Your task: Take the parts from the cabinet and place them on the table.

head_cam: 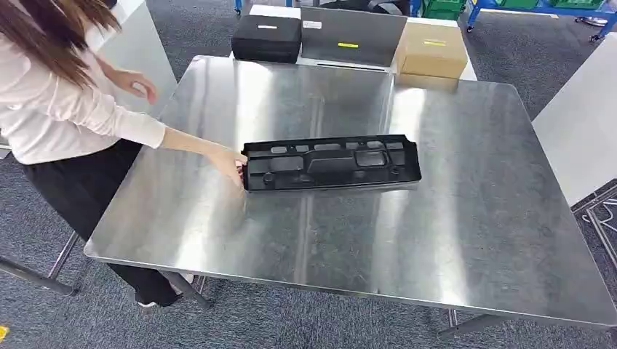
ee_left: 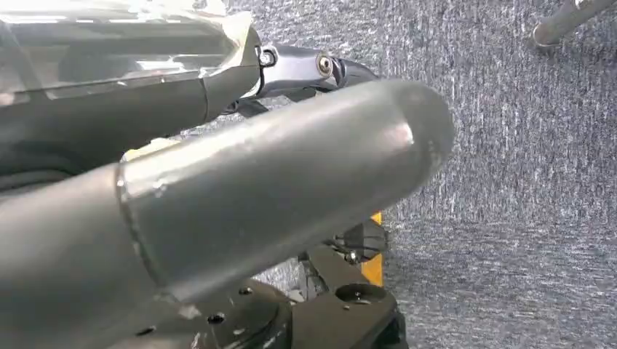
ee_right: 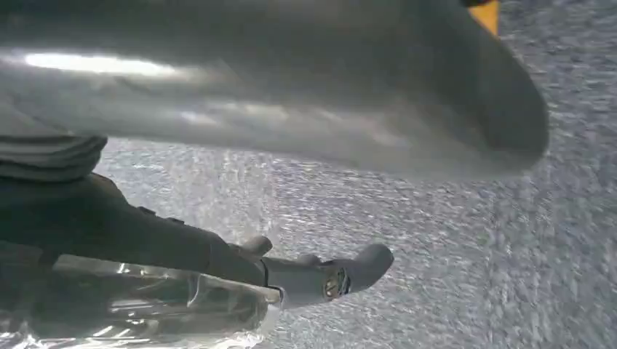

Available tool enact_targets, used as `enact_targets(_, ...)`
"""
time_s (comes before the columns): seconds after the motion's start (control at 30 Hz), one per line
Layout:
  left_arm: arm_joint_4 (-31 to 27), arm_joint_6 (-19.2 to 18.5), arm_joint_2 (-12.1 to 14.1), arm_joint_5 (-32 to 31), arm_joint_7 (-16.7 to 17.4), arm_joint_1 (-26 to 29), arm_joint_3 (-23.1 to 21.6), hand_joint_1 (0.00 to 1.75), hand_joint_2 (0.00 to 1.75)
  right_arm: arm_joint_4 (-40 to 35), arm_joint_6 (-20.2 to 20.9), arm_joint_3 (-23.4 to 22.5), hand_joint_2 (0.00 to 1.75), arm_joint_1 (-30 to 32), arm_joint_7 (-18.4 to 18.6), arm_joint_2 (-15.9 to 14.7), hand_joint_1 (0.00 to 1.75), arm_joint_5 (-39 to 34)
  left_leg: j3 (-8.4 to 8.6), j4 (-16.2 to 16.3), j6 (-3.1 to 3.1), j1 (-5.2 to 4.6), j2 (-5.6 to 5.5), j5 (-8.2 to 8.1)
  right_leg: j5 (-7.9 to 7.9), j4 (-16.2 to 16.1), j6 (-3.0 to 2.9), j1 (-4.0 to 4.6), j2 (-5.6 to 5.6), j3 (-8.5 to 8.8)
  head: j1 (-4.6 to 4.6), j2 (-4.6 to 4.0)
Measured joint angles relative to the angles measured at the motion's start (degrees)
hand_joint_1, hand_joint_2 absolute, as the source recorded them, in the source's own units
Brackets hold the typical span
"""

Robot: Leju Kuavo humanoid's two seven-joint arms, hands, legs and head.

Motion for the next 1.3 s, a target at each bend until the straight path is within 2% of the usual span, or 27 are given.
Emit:
enact_targets(0.2,0.0,0.1,0.6,0.0,-0.6,-0.4,-0.6,0.00,0.00,1.6,0.8,0.7,0.00,-0.5,0.0,0.5,0.00,1.0,0.02,0.2,0.46,-0.51,-0.01,-0.23,0.07,-0.1,0.18,-0.62,-0.01,0.19,-0.04,0.00)
enact_targets(0.4,0.0,0.1,0.6,0.0,-0.6,-0.4,-0.6,0.00,0.00,1.6,0.8,0.7,0.00,-0.5,0.0,0.5,0.00,1.0,0.03,0.2,0.47,-0.53,-0.01,-0.23,0.07,-0.1,0.19,-0.65,0.00,0.19,-0.04,0.00)
enact_targets(0.43,0.0,0.2,0.7,0.0,-0.7,-0.5,-0.7,0.00,0.00,1.7,0.8,0.8,0.00,-0.6,0.0,0.6,0.00,1.0,0.02,0.2,0.61,-0.63,-0.02,-0.22,0.15,-0.1,0.30,-0.70,0.00,0.23,-0.04,0.00)
enact_targets(0.47,0.0,-0.6,0.8,-0.3,-1.6,-0.5,-0.7,0.00,0.00,1.9,0.8,1.1,0.00,-0.6,0.1,0.7,0.00,1.0,0.66,-0.8,1.56,0.00,0.25,0.93,-0.34,0.6,0.69,-0.71,-0.02,-0.11,-0.04,0.00)
enact_targets(0.5,0.0,-2.2,1.9,-0.4,-2.8,-0.3,-1.2,0.00,0.00,2.1,0.8,1.3,0.00,-0.6,0.3,1.0,0.00,1.0,0.01,-0.9,2.01,-0.03,0.47,1.47,-9.43,17.3,-0.66,-0.80,0.01,-6.46,0.13,0.00)
enact_targets(0.53,0.0,-2.4,2.1,-0.3,-2.9,-0.3,-1.2,0.00,0.00,2.2,0.8,1.3,0.00,-0.5,0.3,1.1,0.00,0.9,-0.18,-0.9,1.91,-0.05,0.47,1.64,-10.04,19.5,-0.32,-0.80,0.01,-7.00,0.20,0.00)
enact_targets(0.57,0.0,-2.5,2.2,-0.3,-3.0,-0.2,-1.2,0.00,0.00,2.2,0.8,1.3,0.00,-0.5,0.3,1.1,0.00,0.9,-0.40,-0.9,1.76,-0.03,0.46,1.80,-9.59,18.9,0.20,-0.88,0.00,-6.19,0.13,0.00)
enact_targets(0.6,0.0,-2.5,2.3,-0.3,-3.0,-0.2,-1.2,0.00,0.00,2.2,0.8,1.4,0.00,-0.6,0.3,1.1,0.00,0.9,-0.57,-0.9,1.56,0.02,0.45,1.97,-8.42,15.8,0.84,-1.00,0.00,-4.13,0.22,0.00)
enact_targets(0.67,0.0,-2.5,2.3,-0.3,-3.1,-0.1,-1.2,0.00,0.00,2.2,0.8,1.5,0.00,-0.7,0.4,1.1,0.00,1.0,-0.77,-0.8,1.06,0.14,0.34,2.29,-5.48,5.0,1.89,-1.37,0.00,2.51,0.20,0.00)
enact_targets(0.7,0.0,-2.5,2.4,-0.3,-3.1,-0.1,-1.2,0.00,0.00,2.3,0.8,1.6,0.00,-0.9,0.4,1.2,0.00,1.2,-0.97,-0.6,0.67,-0.05,0.33,2.46,-5.17,-0.1,1.79,-1.62,0.03,6.04,0.26,0.00)
enact_targets(0.73,0.0,-2.5,2.4,-0.3,-3.2,-0.1,-1.2,0.00,0.00,2.3,0.8,1.7,0.00,-1.0,0.5,1.2,0.00,1.4,-1.21,-0.5,0.26,-0.17,0.34,2.57,-4.19,0.4,1.23,-1.13,0.29,5.99,0.11,0.00)
enact_targets(0.77,0.0,-2.4,2.5,-0.3,-3.2,-0.2,-1.2,0.00,0.00,2.3,0.8,1.7,0.00,-0.9,0.5,1.3,0.00,1.5,-1.04,-0.2,-0.07,-0.28,0.38,2.73,-4.27,-0.1,0.88,-0.91,0.33,4.80,0.09,0.00)
enact_targets(0.83,0.0,-2.4,2.5,-0.2,-3.2,-0.1,-1.2,0.00,0.00,2.3,0.8,1.9,0.00,-0.9,0.6,1.2,0.00,1.6,-1.23,-0.3,-0.77,-0.25,0.32,3.05,-4.19,0.2,0.04,-0.86,0.36,4.59,-0.15,0.00)
enact_targets(0.87,0.1,-2.4,2.7,-0.2,-3.2,0.0,-1.2,0.00,0.00,2.3,0.8,2.0,0.00,-0.9,0.7,1.4,0.00,1.6,-1.60,0.2,-0.95,0.12,0.31,2.95,-3.69,0.0,-0.73,-2.16,0.22,4.44,-0.09,0.00)
enact_targets(0.9,0.1,-2.3,2.8,-0.2,-3.2,0.0,-1.2,0.00,0.00,2.4,0.8,2.2,0.00,-1.1,0.7,1.7,0.00,1.7,-2.10,1.5,-1.27,0.21,0.46,1.02,-3.37,0.0,-1.28,-1.84,0.01,4.14,-0.13,0.00)
enact_targets(0.93,0.1,-2.3,2.8,-0.2,-3.2,0.0,-1.2,0.00,0.00,2.4,0.8,2.2,0.00,-1.0,0.7,1.6,0.00,1.7,-3.11,4.4,-1.55,0.37,0.47,-2.02,-3.03,0.0,-1.96,-1.76,-0.10,3.79,-0.33,0.00)
enact_targets(0.97,0.1,-2.3,2.8,-0.2,-3.3,0.0,-1.2,0.00,0.00,2.4,0.8,2.3,0.00,-0.9,0.7,1.6,0.00,1.7,-4.74,9.2,-1.93,0.44,0.47,-5.47,-2.78,0.0,-2.20,-1.63,-0.25,3.26,-0.31,0.00)
enact_targets(1.0,0.1,-2.3,2.8,-0.2,-3.3,0.0,-1.2,0.00,0.00,2.4,0.8,2.3,0.00,-0.9,0.7,1.6,0.00,1.7,-6.24,13.9,-2.27,0.60,0.48,-8.09,-2.43,0.1,-2.48,-1.42,-0.43,2.73,-0.31,0.00)
enact_targets(1.03,0.1,-2.3,2.8,-0.2,-3.3,0.1,-1.2,0.00,0.00,2.4,0.8,2.4,0.00,-0.8,0.7,1.5,0.00,1.7,-7.00,17.2,-2.47,0.74,0.48,-9.40,-2.10,0.2,-2.46,-1.32,-0.52,2.36,-0.31,0.00)
enact_targets(1.07,0.1,-2.3,2.8,-0.2,-3.3,0.1,-1.2,0.00,0.00,2.4,0.8,2.6,0.00,-0.8,0.7,1.5,0.00,1.8,-6.52,17.9,-2.55,0.78,0.48,-9.21,-1.77,0.2,-2.36,-1.28,-0.54,2.29,-0.28,0.00)
enact_targets(1.1,0.1,-2.3,2.8,-0.2,-3.3,0.1,-1.2,0.00,0.00,2.4,0.8,2.7,0.00,-0.8,0.8,1.4,0.00,1.9,-4.79,16.0,-2.52,0.81,0.49,-7.99,-1.50,0.4,-2.19,-1.28,-0.54,1.88,-0.33,0.00)
enact_targets(1.17,0.1,-2.3,3.0,-0.2,-3.3,0.0,-1.2,0.00,0.00,2.5,0.8,2.7,0.00,-0.8,0.8,1.5,0.00,1.9,1.23,7.2,-2.43,1.01,0.53,-4.15,-1.23,0.7,-1.90,-1.33,-0.53,1.31,-0.37,0.00)
enact_targets(1.2,0.1,-2.3,3.0,-0.1,-3.3,0.0,-1.2,0.00,0.00,2.5,0.8,2.8,0.00,-0.8,0.9,1.6,0.00,2.0,4.91,1.5,-2.37,1.20,0.58,-2.94,-1.14,1.0,-1.74,-1.33,-0.54,1.23,-0.33,0.00)
enact_targets(1.23,0.1,-2.4,3.0,-0.1,-3.3,-0.1,-1.2,0.00,0.00,2.5,0.8,2.8,0.00,-0.9,0.9,1.5,0.00,2.0,6.03,-0.4,-2.23,0.91,0.49,-4.15,-0.93,1.0,-1.39,-0.96,-0.56,0.91,-0.33,0.00)
enact_targets(1.27,0.1,-2.4,3.0,-0.1,-3.3,-0.1,-1.2,0.00,0.00,2.5,0.8,2.9,0.00,-0.9,0.9,1.5,0.00,2.0,5.51,0.0,-1.60,0.63,0.39,-3.23,-0.71,1.1,-1.02,-0.95,-0.57,0.81,-0.20,0.00)
enact_targets(1.3,0.1,-2.4,3.0,-0.1,-3.3,-0.1,-1.2,0.00,0.00,2.5,0.8,2.9,0.00,-1.0,0.9,1.5,0.00,2.0,5.15,-0.2,-1.43,0.50,0.41,-3.43,-0.45,1.2,-0.65,-0.91,-0.56,0.71,-0.28,0.00)
